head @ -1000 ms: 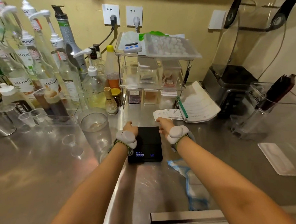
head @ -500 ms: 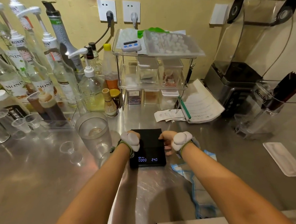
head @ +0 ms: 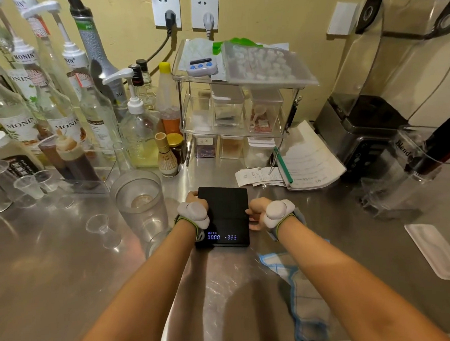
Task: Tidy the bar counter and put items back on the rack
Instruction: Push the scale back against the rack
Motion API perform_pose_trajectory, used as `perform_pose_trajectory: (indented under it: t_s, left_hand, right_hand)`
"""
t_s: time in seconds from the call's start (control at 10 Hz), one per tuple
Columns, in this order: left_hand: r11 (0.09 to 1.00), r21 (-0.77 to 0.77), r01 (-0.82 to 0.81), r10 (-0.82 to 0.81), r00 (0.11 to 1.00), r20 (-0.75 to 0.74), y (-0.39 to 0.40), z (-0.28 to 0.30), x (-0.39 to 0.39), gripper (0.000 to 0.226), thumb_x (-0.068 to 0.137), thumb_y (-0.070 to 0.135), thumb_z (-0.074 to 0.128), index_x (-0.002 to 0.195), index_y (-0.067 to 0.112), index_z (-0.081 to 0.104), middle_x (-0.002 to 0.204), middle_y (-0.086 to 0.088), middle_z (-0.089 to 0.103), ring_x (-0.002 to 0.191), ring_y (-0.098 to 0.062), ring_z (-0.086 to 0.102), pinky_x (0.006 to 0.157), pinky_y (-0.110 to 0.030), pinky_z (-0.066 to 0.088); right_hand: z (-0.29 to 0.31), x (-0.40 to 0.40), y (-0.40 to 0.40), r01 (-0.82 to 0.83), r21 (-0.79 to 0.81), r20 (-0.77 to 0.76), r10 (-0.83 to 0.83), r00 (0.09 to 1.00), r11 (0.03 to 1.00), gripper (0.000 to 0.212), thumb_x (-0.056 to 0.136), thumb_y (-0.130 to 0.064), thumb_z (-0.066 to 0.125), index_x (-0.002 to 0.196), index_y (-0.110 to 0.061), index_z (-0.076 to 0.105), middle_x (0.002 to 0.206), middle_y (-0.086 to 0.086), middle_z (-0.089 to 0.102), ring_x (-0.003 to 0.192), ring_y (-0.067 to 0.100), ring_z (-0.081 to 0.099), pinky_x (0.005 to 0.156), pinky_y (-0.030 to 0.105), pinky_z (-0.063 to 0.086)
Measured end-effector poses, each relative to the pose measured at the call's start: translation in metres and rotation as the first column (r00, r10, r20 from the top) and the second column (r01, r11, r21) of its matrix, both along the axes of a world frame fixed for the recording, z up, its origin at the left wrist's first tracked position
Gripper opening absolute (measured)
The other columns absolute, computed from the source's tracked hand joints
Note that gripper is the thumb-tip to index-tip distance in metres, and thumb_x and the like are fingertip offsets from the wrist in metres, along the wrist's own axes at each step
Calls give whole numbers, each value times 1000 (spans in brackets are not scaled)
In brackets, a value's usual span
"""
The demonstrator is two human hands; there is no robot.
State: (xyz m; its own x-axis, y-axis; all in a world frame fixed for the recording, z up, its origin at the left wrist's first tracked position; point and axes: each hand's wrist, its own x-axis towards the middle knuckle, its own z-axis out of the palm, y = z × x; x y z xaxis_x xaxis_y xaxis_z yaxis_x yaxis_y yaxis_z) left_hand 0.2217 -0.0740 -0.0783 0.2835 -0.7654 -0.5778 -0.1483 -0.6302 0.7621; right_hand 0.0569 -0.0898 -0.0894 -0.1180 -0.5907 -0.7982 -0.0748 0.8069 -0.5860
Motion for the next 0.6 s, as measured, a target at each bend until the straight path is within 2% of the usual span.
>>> perform_pose_trajectory:
  t_s: [0.1, 0.2, 0.3, 0.4, 0.5, 0.6]
  left_hand:
    - [999, -23, 27, -27, 999, 26, -7, 0, 3, 50, 93, -12, 38, 141, -4, 35, 139, -27, 47, 131, -38, 45, 106, -33, 35]
    - [997, -63, -33, 30, 998, -47, -17, 3, 7, 50, 94, -11, 35, 144, -1, 33, 142, -26, 45, 125, -32, 48, 104, -30, 36]
    - [989, -138, -53, 47, 998, -43, -27, 6, 3, 52, 94, -12, 34, 144, 0, 34, 142, -25, 46, 123, -31, 50, 88, -24, 40]
    - [965, -217, -148, 128, 986, -102, -43, 3, -4, 50, 94, -13, 33, 142, -2, 36, 138, -26, 49, 104, -22, 49, 68, -13, 34]
    - [971, -177, -159, 144, 985, -93, -63, -5, 0, 53, 94, -11, 34, 146, 3, 33, 129, -18, 54, 114, -31, 54, 73, -15, 42]
    - [969, -185, -165, 171, 985, 17, -81, -13, 0, 56, 91, -9, 35, 144, 10, 39, 137, -19, 54, 126, -37, 51, 91, -28, 44]
  right_hand:
    - [9, 2, -11, 15, -11, 18, -15, 1000, 1000, 28, 94, -5, 31, 73, -15, 46, 60, 1, 50, 63, 14, 45, 71, 33, 42]
    - [11, 5, -25, -19, -79, 19, 21, 1000, 997, 26, 95, -7, 33, 77, -19, 47, 33, -3, 50, 59, 11, 44, 58, 29, 41]
    - [12, 5, -41, -35, -116, 4, 35, 999, 993, 24, 96, -6, 34, 78, -18, 46, 47, 0, 52, 59, 15, 44, 53, 26, 43]
    - [9, 1, -63, -60, -159, -18, 58, 998, 985, 29, 96, -3, 35, 71, -16, 42, 67, 1, 46, 59, 14, 43, 39, 14, 41]
    - [10, 9, -81, -105, -213, -62, 94, 994, 971, 29, 95, -8, 41, 69, -20, 40, 72, -2, 44, 61, 10, 45, 54, 20, 43]
    - [9, 15, -95, -162, -240, -90, 144, 985, 957, 32, 96, -8, 40, 67, -21, 38, 71, -3, 41, 60, 8, 42, 59, 22, 41]
